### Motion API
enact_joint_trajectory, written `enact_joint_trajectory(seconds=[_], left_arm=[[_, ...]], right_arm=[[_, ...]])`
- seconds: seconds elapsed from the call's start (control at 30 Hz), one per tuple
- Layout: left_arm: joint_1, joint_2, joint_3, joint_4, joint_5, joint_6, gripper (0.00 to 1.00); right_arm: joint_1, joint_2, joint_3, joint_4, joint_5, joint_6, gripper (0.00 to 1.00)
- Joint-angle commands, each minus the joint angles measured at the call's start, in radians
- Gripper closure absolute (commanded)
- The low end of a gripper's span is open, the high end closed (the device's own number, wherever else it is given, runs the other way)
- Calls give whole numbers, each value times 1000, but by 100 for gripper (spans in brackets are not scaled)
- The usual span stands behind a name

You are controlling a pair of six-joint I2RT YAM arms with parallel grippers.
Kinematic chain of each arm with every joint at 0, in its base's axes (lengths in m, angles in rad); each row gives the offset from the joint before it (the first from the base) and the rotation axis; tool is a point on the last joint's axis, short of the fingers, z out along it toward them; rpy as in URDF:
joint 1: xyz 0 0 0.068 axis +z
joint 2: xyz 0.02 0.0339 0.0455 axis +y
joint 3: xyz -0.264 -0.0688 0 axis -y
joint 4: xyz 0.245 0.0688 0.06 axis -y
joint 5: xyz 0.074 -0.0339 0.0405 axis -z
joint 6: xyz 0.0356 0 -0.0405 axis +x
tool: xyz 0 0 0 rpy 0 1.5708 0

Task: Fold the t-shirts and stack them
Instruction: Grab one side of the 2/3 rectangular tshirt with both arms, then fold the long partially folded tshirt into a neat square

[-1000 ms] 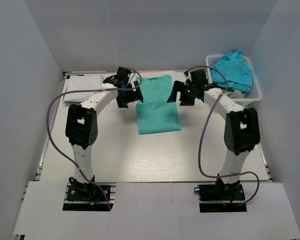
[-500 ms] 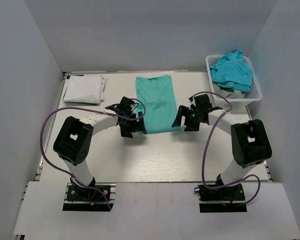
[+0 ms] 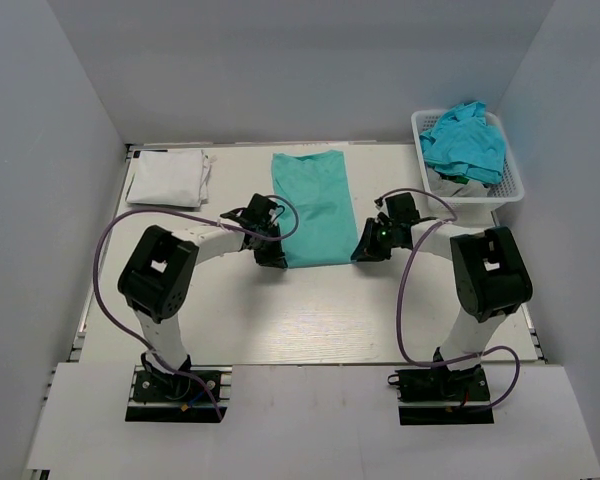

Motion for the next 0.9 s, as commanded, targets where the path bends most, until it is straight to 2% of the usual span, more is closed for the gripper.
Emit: enact_joint_trajectory(seconds=[0.0, 0.03, 0.13, 0.23, 0.3, 0.43, 0.57, 0.67, 0.73, 0.87], left_arm=[[-19, 43, 15, 2, -9, 13, 94], [-19, 52, 38, -15, -9, 13, 100], [-28, 28, 38, -35, -20, 13, 100], [-37, -63, 29, -96, -20, 13, 100], [-37, -118, -3, -152, -20, 4, 100], [-55, -267, -72, -291, 116, 4, 100], [-85, -428, -94, -482, 239, -13, 100], [-85, -512, 10, -666, 252, -13, 100], [-85, -532, 52, -727, 282, -4, 100], [-85, -542, 130, -805, 334, -4, 100]], right_arm=[[3, 9, -7, -7, -5, -5, 83], [0, 3, -6, -15, -5, -6, 86], [1, -34, 5, -64, 1, -20, 100], [4, -92, -3, -134, -23, -35, 100], [9, -157, -15, -238, -40, -43, 100], [12, -293, -79, -462, -97, -78, 100], [27, -444, -124, -646, -230, -115, 100], [34, -516, -102, -855, -278, -207, 100], [37, -536, -64, -1005, -318, -247, 100], [35, -622, 16, -1085, -448, -265, 100]])
